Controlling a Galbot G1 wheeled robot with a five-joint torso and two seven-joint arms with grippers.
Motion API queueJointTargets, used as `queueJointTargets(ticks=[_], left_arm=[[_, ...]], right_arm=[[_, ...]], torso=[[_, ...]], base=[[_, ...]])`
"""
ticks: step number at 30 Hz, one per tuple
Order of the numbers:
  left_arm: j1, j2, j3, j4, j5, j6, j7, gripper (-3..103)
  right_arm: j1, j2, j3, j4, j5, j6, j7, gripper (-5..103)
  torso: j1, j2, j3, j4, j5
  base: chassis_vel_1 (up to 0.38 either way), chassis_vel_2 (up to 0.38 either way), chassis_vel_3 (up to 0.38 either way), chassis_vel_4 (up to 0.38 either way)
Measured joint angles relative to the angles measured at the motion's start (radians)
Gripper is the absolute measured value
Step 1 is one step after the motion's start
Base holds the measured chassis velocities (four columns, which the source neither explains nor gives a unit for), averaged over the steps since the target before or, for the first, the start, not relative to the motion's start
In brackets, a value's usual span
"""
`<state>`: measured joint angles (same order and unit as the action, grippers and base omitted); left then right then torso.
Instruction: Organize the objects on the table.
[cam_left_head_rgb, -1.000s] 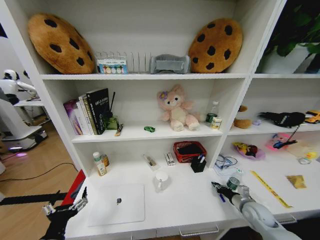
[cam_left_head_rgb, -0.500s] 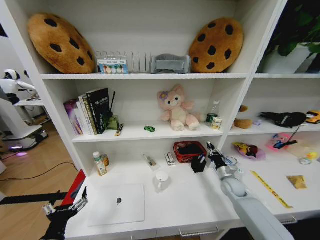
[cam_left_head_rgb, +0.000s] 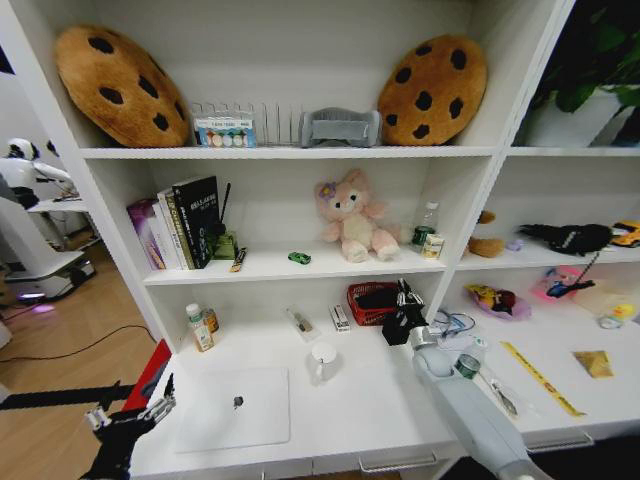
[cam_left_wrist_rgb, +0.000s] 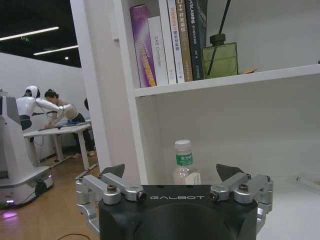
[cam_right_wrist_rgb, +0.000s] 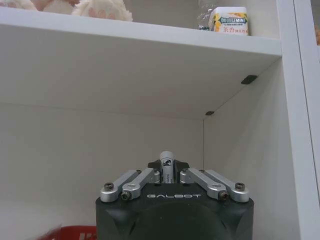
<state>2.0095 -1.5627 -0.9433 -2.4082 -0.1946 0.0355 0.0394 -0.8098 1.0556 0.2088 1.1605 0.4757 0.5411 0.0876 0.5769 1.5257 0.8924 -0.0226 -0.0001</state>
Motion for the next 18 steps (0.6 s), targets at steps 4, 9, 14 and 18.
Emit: queueJointTargets(ticks=[4, 9, 14, 18], left_arm=[[0.000, 0.000, 0.000, 0.000, 0.000, 0.000, 0.000, 100], [0.000, 0.000, 0.000, 0.000, 0.000, 0.000, 0.000, 100], [0.000, 0.000, 0.000, 0.000, 0.000, 0.000, 0.000, 100], [0.000, 0.000, 0.000, 0.000, 0.000, 0.000, 0.000, 100]], right_arm=[[-0.018, -0.001, 0.005, 0.004, -0.002, -0.001, -0.009, 21], [-0.041, -0.012, 0.021, 0.021, -0.007, -0.013, -0.016, 43], [-0.130, -0.057, 0.048, 0.159, 0.016, -0.088, -0.007, 59], [-0.292, -0.115, 0.092, 0.410, 0.054, -0.235, 0.052, 70]], torso=[[0.000, 0.000, 0.000, -0.0001, 0.0002], [0.000, 0.000, 0.000, -0.0001, 0.0001], [0.000, 0.000, 0.000, 0.0003, 0.0002], [0.000, 0.000, 0.000, 0.0002, 0.0000]], base=[[0.000, 0.000, 0.000, 0.000], [0.000, 0.000, 0.000, 0.000], [0.000, 0.000, 0.000, 0.000], [0.000, 0.000, 0.000, 0.000]])
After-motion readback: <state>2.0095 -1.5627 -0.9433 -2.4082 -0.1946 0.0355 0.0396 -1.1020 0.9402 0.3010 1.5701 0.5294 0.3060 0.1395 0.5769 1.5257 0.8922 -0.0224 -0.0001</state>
